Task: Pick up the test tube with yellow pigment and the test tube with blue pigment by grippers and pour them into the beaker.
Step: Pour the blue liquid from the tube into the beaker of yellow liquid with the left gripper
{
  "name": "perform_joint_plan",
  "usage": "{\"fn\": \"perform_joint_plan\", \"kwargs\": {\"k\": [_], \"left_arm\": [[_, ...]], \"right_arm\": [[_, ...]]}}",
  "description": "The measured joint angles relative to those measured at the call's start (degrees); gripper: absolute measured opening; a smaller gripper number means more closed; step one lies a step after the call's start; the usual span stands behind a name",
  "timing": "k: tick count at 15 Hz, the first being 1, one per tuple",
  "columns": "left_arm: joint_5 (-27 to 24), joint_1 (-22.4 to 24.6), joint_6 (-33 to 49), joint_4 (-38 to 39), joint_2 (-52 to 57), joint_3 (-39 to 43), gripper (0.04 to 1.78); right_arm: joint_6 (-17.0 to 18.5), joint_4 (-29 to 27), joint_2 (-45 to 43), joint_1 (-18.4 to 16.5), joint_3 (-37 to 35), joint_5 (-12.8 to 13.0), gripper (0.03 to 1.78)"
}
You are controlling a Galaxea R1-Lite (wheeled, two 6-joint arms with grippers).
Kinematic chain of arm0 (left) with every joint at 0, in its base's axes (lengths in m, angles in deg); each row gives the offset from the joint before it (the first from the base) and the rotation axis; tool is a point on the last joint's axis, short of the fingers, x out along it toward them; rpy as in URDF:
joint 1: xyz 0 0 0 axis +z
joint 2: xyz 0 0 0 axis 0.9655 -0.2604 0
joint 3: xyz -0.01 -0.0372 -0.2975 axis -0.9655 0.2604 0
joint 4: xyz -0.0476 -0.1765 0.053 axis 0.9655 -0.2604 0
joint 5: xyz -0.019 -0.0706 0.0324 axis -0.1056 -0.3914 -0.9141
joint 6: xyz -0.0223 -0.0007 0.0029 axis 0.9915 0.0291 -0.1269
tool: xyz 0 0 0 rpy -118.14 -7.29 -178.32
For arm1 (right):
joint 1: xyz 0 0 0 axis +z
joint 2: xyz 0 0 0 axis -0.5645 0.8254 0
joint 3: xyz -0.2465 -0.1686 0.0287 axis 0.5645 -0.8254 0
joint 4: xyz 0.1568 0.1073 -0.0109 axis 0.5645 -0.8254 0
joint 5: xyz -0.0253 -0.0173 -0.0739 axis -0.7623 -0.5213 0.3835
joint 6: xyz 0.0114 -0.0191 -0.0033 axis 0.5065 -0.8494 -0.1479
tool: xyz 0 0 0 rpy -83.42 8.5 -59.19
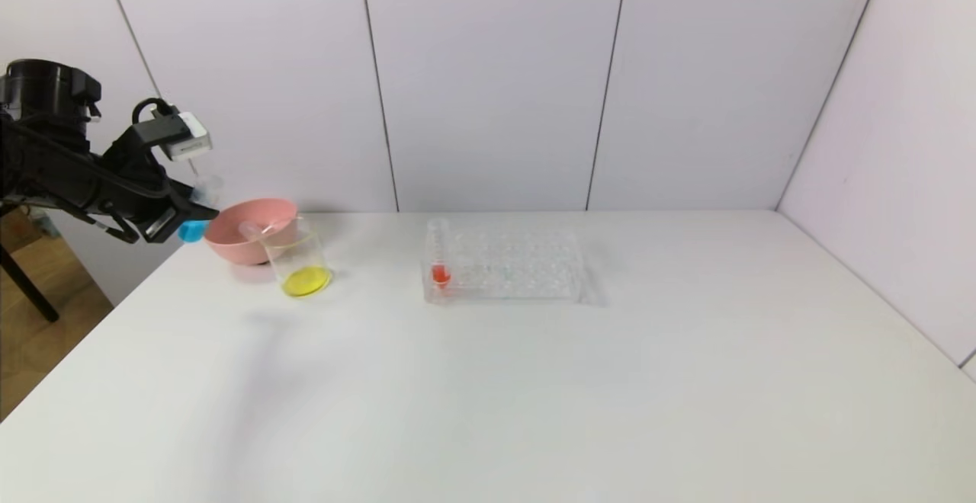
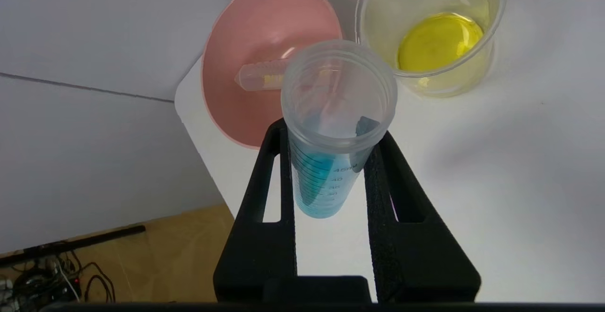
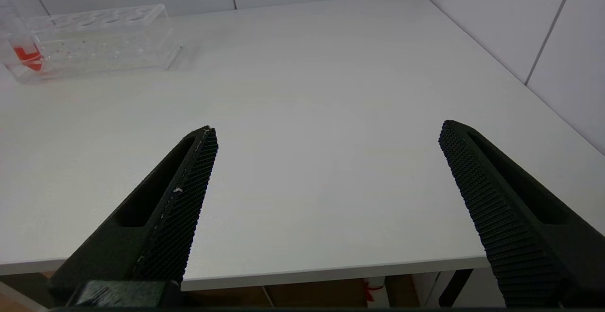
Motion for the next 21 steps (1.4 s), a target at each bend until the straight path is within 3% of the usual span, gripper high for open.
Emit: {"fn": "perform_joint_plan", "kwargs": {"k": [8,15,19,21], "left_arm": [[0.28,-2.51,-7.25,-13.48,-5.81,-12.00,0.44],[0.63,-2.84,-10.69,-18.51,-8.74,-18.03,0.44],[3.97,-3.15,-13.20,-25.66,-10.73,-23.66,0.44],[5.73,-3.36,-13.53,-25.75,-11.30,-24.49,0.44]], "right_arm": [[0.00,0.00,0.01,0.00,0.00,0.00,1.71],[0.00,-0.02,0.00,0.00,0.00,-0.02,1.71],[0.00,-0.02,0.00,0.00,0.00,0.00,1.71],[0.00,0.00,0.01,0.00,0.00,0.00,1.71]]}}
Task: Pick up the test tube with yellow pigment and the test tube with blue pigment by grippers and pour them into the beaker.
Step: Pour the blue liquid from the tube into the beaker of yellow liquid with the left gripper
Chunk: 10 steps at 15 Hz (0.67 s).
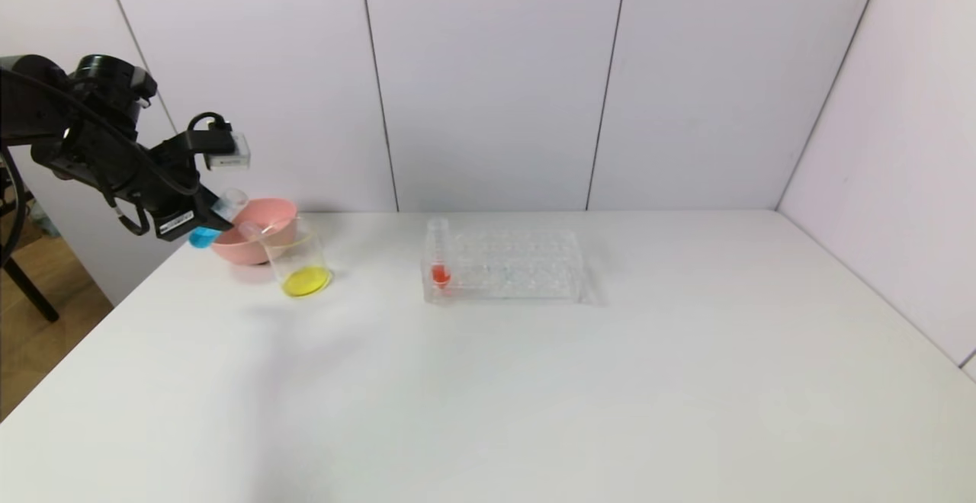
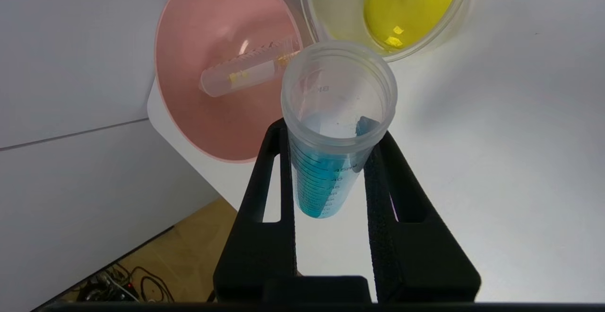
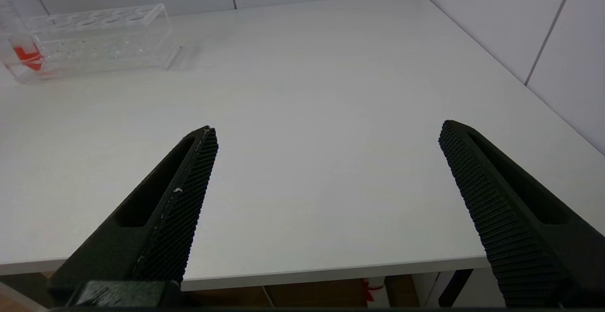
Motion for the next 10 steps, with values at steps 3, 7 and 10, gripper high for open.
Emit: {"fn": "perform_joint_plan", "kwargs": {"k": [3,7,10], "left_arm": [[3.12,-0.49,-1.82,0.24,-0.66,-0.71,0.44],[5.96,-1.18,-3.28,0.79,-1.40,-1.34,0.44],[7.89,-2.06,-4.56,1.57,-1.85,-1.40,0.44]], "right_arm": [[0.00,0.00,-0.01,0.00,0.00,0.00,1.71],[0.00,0.00,-0.01,0.00,0.00,0.00,1.71],[0.00,-0.02,-0.01,0.00,0.00,0.00,1.71]]}}
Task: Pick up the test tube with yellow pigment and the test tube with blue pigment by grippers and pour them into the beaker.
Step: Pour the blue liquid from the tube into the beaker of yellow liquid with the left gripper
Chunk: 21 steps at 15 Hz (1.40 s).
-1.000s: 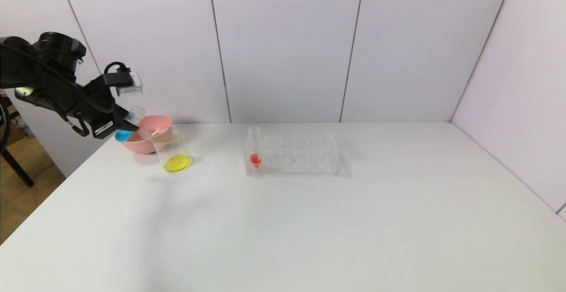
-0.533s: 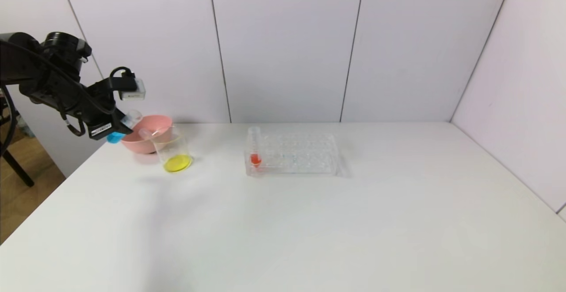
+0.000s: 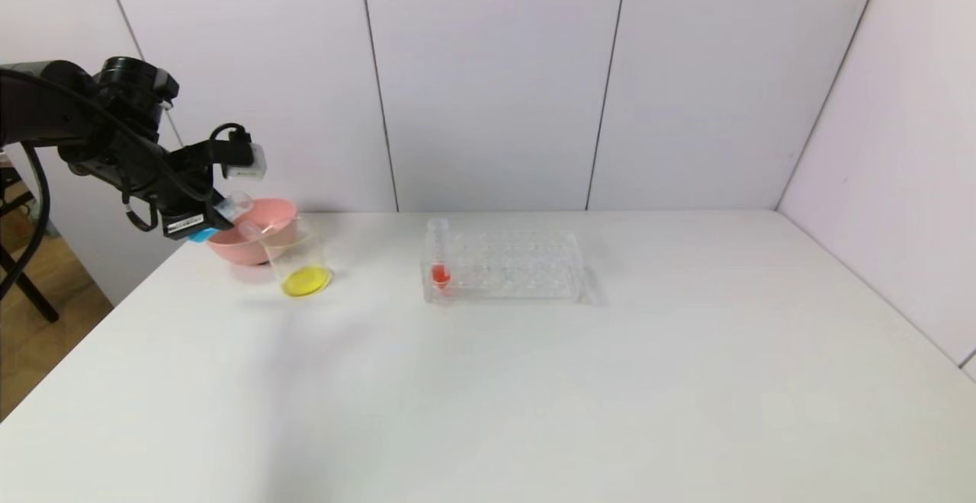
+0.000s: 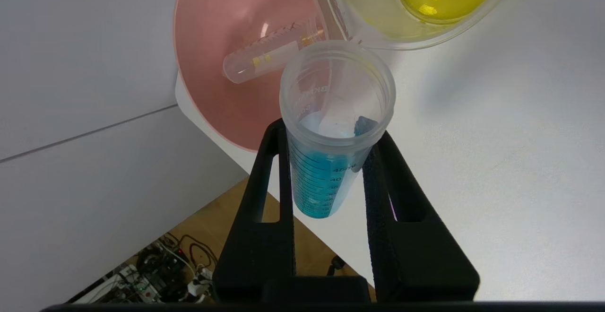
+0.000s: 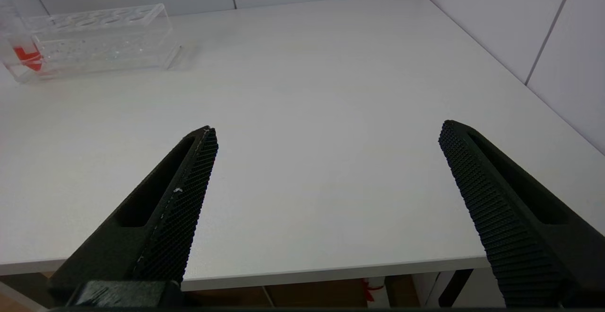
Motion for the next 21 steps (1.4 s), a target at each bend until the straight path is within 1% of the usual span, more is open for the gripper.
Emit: {"fn": "perform_joint_plan", "kwargs": {"k": [3,6,9,14,17,21], "left_arm": [[0.99,-0.59,-4.85,0.91,-0.20,0.00,0.44],[1.51,-1.29,-6.56,0.99,-0.29,-0.13,0.44],[3.39,-1.85,-8.23,0.91,-0.29,-0.30,0.44],[6.27,-2.79,-9.07,0.91,-0.27,-0.44,0.44],[6.75,-3.17,-9.61,0.91,-0.16,-0.44,0.44],[9.80,-4.05,-9.86,1.02,-0.05,-0.49,0.44]], "right_arm": [[0.00,0.00,0.00,0.00,0.00,0.00,1.71],[0.00,0.02,0.00,0.00,0.00,0.00,1.71],[0.00,0.02,0.00,0.00,0.00,0.00,1.71],[0.00,0.02,0.00,0.00,0.00,0.00,1.71],[0.00,0.02,0.00,0.00,0.00,0.00,1.71],[0.00,0.02,0.00,0.00,0.00,0.00,1.71]]}}
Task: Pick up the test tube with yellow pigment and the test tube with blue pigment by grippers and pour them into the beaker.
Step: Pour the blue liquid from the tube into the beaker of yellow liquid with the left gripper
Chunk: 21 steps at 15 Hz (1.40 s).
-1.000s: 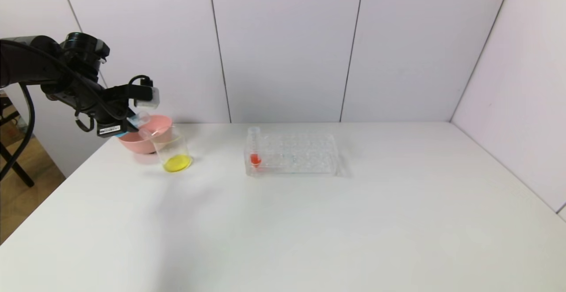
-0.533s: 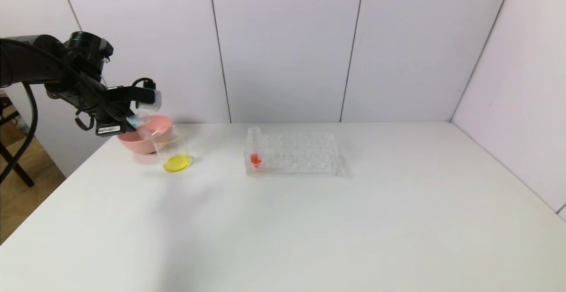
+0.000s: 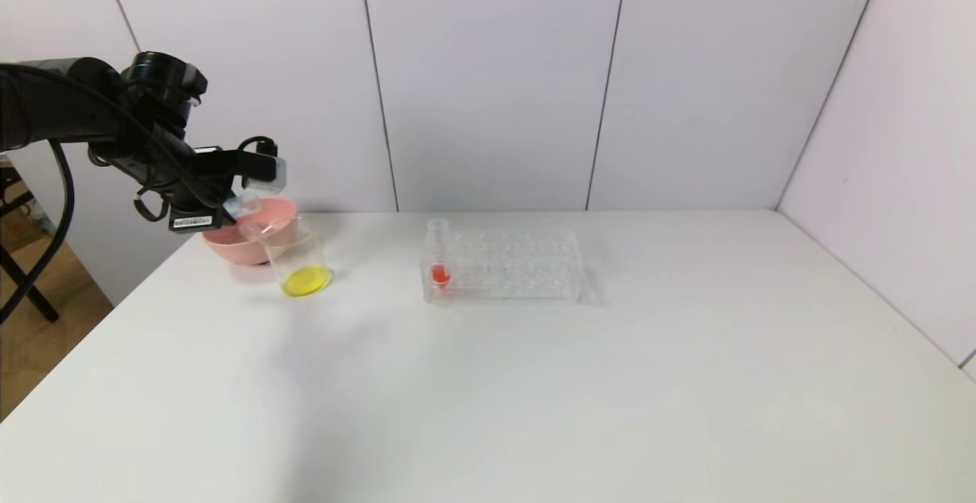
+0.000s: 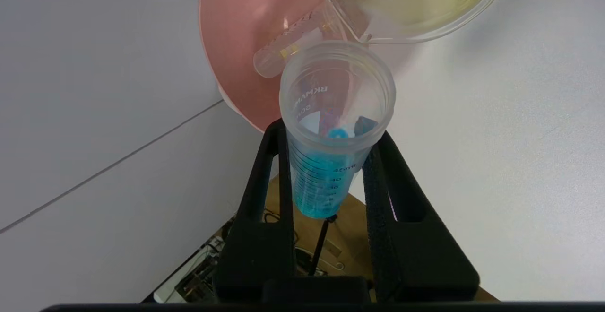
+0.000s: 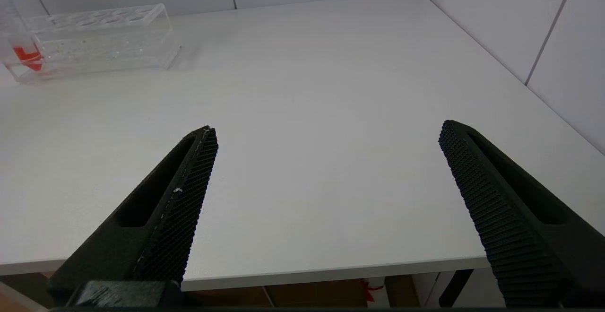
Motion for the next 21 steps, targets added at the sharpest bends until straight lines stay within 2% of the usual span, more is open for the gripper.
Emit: {"fn": "perform_joint_plan", "kwargs": {"k": [13,21], "left_arm": [[8.91,-1.94,-1.22,0.44,-0.89,-0.23,0.44],[12.71,-3.56,-3.39,0.38,-1.22,-0.23,0.44]], "right_arm": [[0.00,0.00,0.00,0.00,0.00,-0.02,1.71],[0.00,0.00,0.00,0.00,0.00,0.00,1.71]]}}
